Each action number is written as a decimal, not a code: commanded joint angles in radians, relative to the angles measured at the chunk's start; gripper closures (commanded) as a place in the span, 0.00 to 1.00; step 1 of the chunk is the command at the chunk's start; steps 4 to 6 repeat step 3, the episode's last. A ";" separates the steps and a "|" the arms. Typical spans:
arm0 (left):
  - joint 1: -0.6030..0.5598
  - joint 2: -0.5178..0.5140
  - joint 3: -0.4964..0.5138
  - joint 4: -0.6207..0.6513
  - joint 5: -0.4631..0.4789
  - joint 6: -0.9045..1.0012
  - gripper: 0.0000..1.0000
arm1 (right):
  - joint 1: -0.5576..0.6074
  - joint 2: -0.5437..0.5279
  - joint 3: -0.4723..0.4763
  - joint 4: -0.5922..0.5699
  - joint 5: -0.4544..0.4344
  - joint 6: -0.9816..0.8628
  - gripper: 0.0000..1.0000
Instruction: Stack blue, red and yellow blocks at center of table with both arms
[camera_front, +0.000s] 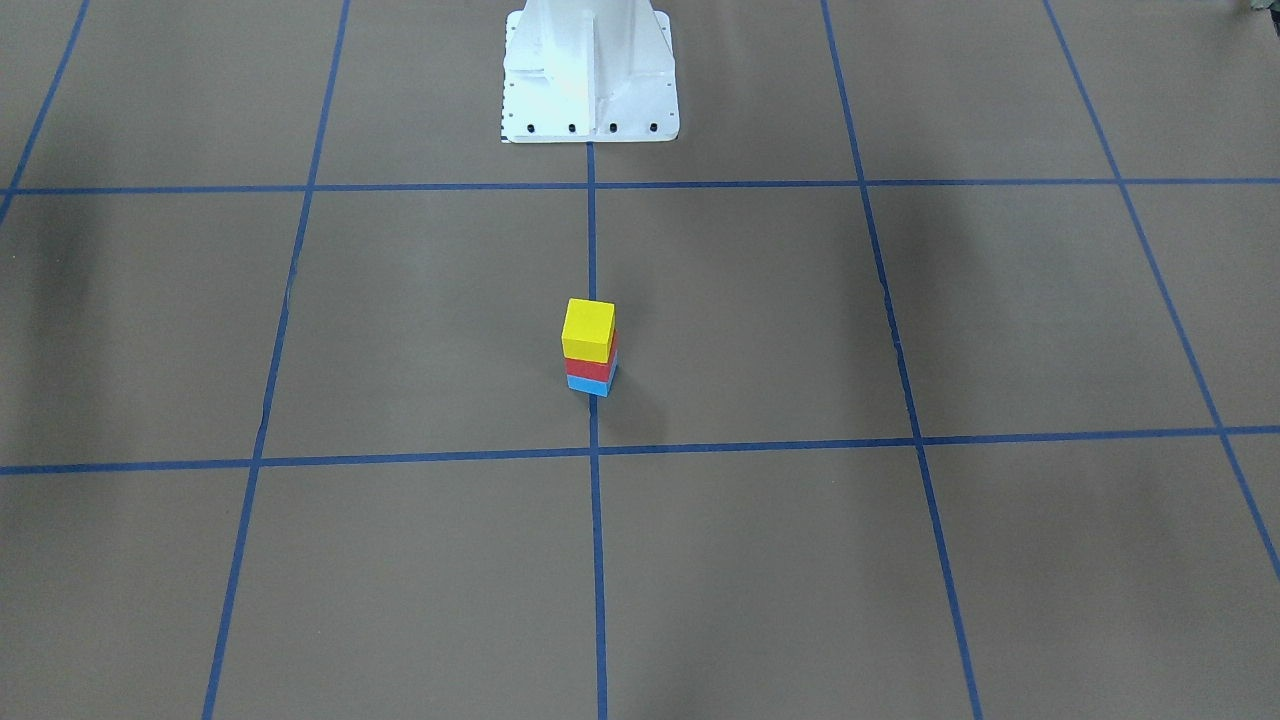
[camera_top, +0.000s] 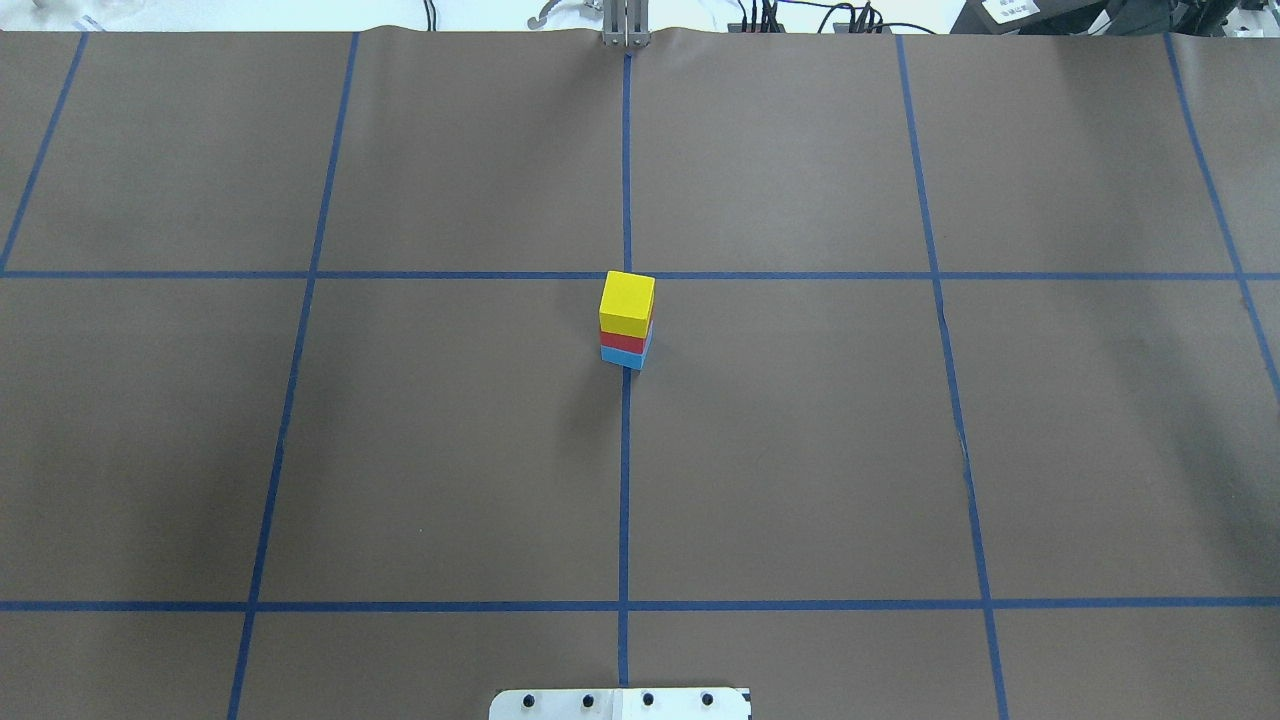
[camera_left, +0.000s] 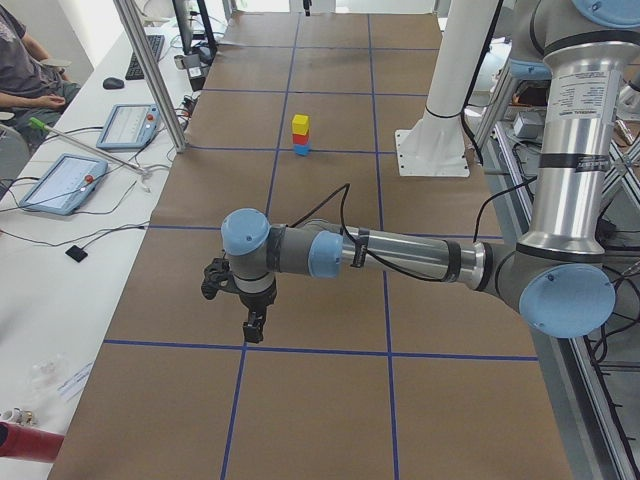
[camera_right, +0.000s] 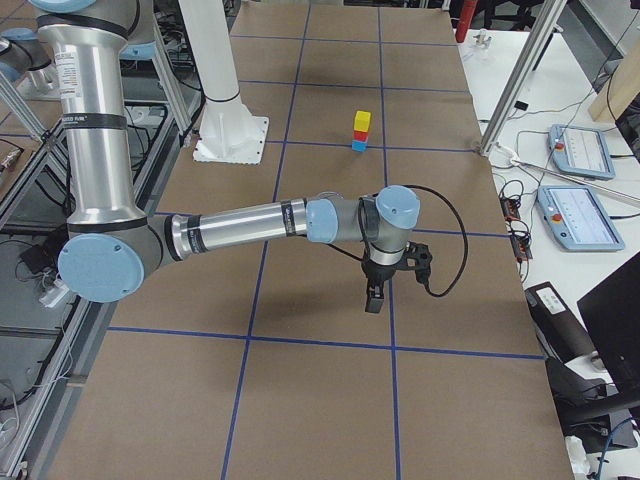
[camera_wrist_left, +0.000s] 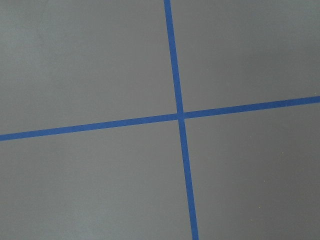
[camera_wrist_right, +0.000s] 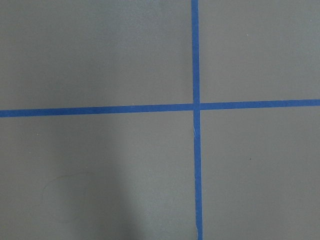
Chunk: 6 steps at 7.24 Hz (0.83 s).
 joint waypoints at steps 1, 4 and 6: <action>0.000 0.000 0.000 0.000 0.000 0.000 0.00 | 0.000 0.000 -0.001 0.000 0.001 -0.001 0.00; -0.001 0.003 0.000 0.000 0.001 -0.001 0.00 | 0.000 0.000 -0.001 -0.001 -0.001 0.000 0.00; -0.001 0.003 0.000 0.000 0.001 -0.001 0.00 | 0.000 0.000 -0.001 -0.001 -0.001 0.000 0.00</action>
